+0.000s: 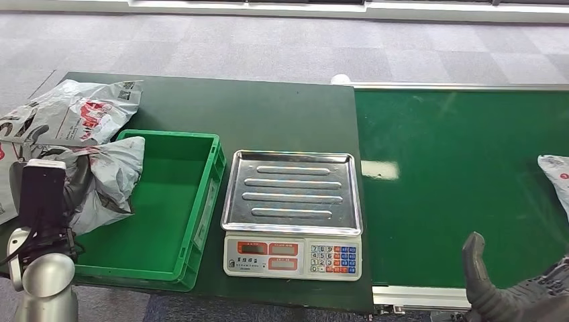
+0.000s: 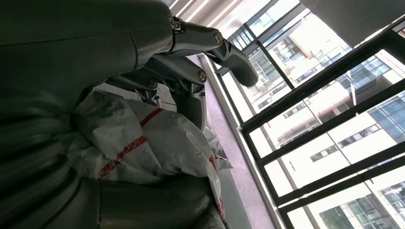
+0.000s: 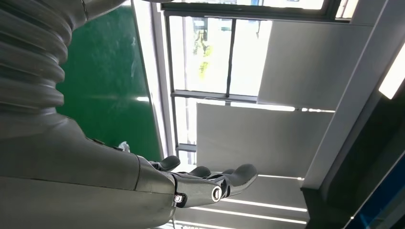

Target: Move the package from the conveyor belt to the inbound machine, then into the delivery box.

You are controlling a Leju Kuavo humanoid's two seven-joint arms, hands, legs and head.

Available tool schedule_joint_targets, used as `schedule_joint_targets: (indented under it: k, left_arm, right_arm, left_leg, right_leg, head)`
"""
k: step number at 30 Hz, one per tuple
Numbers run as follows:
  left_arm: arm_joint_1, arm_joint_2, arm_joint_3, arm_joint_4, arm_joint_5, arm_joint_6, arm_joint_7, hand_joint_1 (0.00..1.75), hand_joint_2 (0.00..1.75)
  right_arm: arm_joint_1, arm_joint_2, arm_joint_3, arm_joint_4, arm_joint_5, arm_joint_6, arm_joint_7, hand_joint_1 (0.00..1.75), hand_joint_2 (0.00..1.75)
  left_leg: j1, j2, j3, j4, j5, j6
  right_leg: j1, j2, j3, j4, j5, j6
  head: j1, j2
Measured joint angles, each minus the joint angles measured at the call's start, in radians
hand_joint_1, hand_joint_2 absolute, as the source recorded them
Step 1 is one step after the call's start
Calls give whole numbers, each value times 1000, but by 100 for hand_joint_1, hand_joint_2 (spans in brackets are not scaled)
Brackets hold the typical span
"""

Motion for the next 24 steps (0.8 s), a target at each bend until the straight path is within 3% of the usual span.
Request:
schedule_joint_targets:
  k: [9,15,18,24]
  left_arm:
    - [28,1,16,-5,17,-42,-17,0,175]
    - [73,12,18,-15,188,-145,-104,0,175]
    - [133,19,18,-48,274,-192,-132,0,175]
    - [355,38,26,-148,267,-248,-186,0,175]
  right_arm:
    - [0,0,5,0,5,0,0,0,175]
    - [8,0,6,0,6,0,0,0,175]
    - [22,0,6,0,0,0,0,0,175]
    - [68,-1,6,-7,-12,-1,0,0,175]
  left_leg:
    - [0,0,0,0,0,0]
    - [0,0,0,0,0,0]
    - [0,1,0,0,-1,0]
    - [0,4,1,0,-4,-2]
  right_leg:
    - [0,0,0,0,0,0]
    - [0,0,0,0,0,0]
    - [0,1,0,0,0,0]
    - [0,4,-1,0,-3,-2]
  head:
    - [0,0]
    - [0,0]
    - [0,0]
    - [0,0]
